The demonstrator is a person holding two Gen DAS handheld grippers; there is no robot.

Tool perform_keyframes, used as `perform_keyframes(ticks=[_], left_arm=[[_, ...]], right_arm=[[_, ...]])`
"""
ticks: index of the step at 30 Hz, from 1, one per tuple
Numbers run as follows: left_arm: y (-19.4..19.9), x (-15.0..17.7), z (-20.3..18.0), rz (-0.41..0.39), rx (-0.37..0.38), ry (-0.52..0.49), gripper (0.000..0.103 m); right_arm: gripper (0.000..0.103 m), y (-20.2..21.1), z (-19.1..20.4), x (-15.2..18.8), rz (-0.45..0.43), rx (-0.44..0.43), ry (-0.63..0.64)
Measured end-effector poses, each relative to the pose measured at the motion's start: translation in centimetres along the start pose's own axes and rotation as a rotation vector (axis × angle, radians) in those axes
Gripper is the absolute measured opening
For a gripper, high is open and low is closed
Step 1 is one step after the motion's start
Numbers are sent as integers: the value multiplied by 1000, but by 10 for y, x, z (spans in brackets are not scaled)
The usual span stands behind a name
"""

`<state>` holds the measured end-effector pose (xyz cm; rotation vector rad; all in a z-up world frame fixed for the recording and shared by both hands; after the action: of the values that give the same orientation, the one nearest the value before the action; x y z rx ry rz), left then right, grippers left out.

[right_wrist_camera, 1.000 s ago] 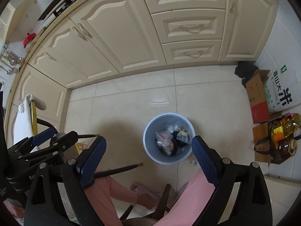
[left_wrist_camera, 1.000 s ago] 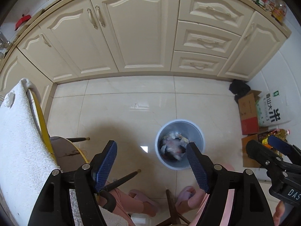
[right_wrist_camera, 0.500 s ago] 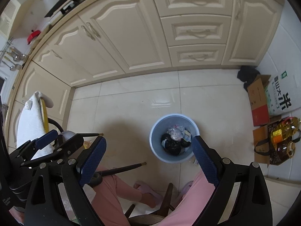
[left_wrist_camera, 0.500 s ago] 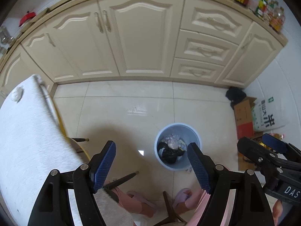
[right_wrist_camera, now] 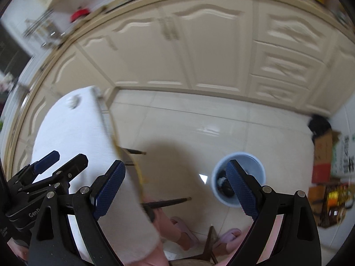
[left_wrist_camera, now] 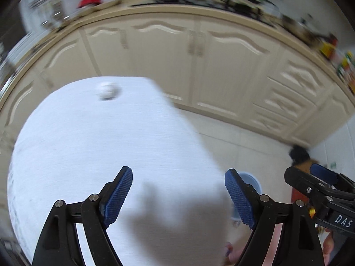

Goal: Collect trash
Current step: 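Move both tools back over the table toward the white tissue ball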

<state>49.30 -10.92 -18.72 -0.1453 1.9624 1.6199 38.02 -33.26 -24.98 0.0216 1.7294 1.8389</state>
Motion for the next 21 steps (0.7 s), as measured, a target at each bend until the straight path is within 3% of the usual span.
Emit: perform_keyframes(ticks=[7, 14, 21], left_arm=[[32, -1, 101, -55, -86, 166, 89], [37, 5, 184, -31, -187, 298, 89], [18, -6, 239, -26, -164, 405, 89]], right_arm=[[94, -21, 107, -26, 15, -64, 179], [94, -61, 197, -57, 65, -104, 300], [94, -109, 256, -82, 121, -75, 359]])
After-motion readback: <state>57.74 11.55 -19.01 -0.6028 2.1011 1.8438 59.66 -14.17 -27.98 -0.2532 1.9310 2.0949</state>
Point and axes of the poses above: each gripper's, at about its wrist camera, not at the fingertips, and y roughly against the way its jaws point, z to its left, x to its underside, the point moved 2 cm from there along -y, roughly the way its jaws point, and after that the axes turned 5 degrees about x, right-handed, at the moved point
